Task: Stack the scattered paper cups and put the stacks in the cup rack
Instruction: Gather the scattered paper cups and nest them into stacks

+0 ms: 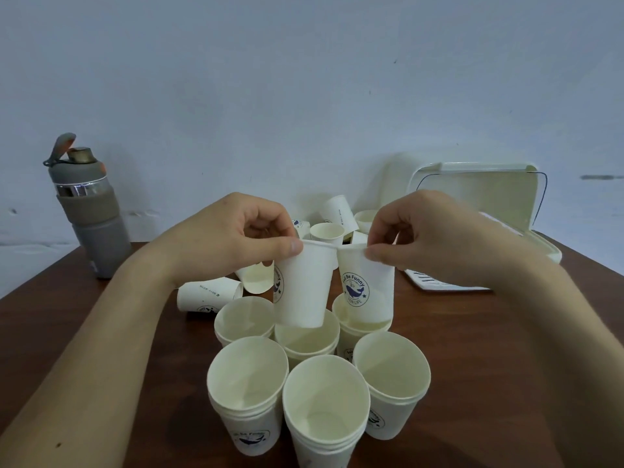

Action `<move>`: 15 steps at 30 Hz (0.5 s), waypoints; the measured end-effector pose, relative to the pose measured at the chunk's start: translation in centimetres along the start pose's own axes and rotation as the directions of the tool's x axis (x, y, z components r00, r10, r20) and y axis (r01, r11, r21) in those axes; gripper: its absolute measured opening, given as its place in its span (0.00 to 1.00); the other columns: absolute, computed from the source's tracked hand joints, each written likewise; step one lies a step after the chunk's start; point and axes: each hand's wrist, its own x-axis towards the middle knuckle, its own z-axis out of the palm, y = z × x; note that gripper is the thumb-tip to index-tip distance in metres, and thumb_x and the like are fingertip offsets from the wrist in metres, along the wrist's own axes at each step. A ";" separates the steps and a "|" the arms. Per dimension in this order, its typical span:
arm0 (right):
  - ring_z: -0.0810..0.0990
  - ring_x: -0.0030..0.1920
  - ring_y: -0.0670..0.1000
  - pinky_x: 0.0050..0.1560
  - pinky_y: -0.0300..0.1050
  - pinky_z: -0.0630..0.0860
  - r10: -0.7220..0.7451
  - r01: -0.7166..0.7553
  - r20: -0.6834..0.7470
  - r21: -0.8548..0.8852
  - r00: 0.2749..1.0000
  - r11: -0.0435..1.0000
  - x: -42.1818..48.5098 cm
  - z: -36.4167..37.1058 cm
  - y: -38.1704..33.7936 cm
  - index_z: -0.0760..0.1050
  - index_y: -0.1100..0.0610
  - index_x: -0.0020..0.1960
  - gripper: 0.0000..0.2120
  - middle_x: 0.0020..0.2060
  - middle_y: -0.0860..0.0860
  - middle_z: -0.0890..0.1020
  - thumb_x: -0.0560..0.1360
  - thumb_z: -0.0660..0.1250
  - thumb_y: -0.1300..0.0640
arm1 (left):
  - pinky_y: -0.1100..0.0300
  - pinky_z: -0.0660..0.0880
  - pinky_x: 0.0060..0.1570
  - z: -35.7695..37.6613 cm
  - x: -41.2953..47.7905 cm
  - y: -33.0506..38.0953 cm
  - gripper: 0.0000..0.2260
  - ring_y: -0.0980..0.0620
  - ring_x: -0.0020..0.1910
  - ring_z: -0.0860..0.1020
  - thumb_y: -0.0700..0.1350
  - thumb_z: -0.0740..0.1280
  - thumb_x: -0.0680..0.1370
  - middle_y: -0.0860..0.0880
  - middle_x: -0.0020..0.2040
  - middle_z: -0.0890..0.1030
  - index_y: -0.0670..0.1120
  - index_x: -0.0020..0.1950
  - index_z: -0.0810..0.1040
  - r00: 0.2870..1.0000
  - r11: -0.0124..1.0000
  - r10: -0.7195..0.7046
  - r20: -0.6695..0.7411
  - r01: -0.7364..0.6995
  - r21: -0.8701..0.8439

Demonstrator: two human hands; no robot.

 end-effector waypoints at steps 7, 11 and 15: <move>0.77 0.36 0.34 0.33 0.33 0.70 0.036 -0.030 0.083 -0.069 0.996 0.997 0.0 0.6 0.0 0.81 0.48 0.41 0.05 0.32 0.33 0.81 0.74 0.72 0.48 | 0.34 0.78 0.45 -0.6 -0.4 0.1 0.15 0.48 0.39 0.78 0.60 0.72 0.68 0.43 0.41 0.83 0.50 0.45 0.83 0.999 1.000 -0.005 -0.042 0.006 0.025; 0.77 0.33 0.38 0.34 0.36 0.69 0.034 -0.032 0.059 -0.036 0.998 0.999 0.0 0.5 -0.1 0.81 0.49 0.39 0.09 0.35 0.43 0.84 0.75 0.69 0.46 | 0.37 0.77 0.52 -1.4 -0.6 0.0 0.18 0.41 0.44 0.81 0.63 0.69 0.67 0.45 0.41 0.84 0.50 0.44 0.83 0.995 0.994 -0.001 -0.105 0.012 0.105; 0.76 0.30 0.41 0.35 0.39 0.71 0.048 -0.047 0.058 -0.021 0.997 0.999 -0.1 0.4 -0.4 0.81 0.50 0.38 0.11 0.34 0.41 0.84 0.76 0.68 0.47 | 0.41 0.80 0.50 -2.4 -0.8 -0.2 0.15 0.43 0.41 0.82 0.63 0.71 0.66 0.50 0.37 0.85 0.52 0.41 0.83 0.975 0.974 -0.069 -0.211 0.112 0.196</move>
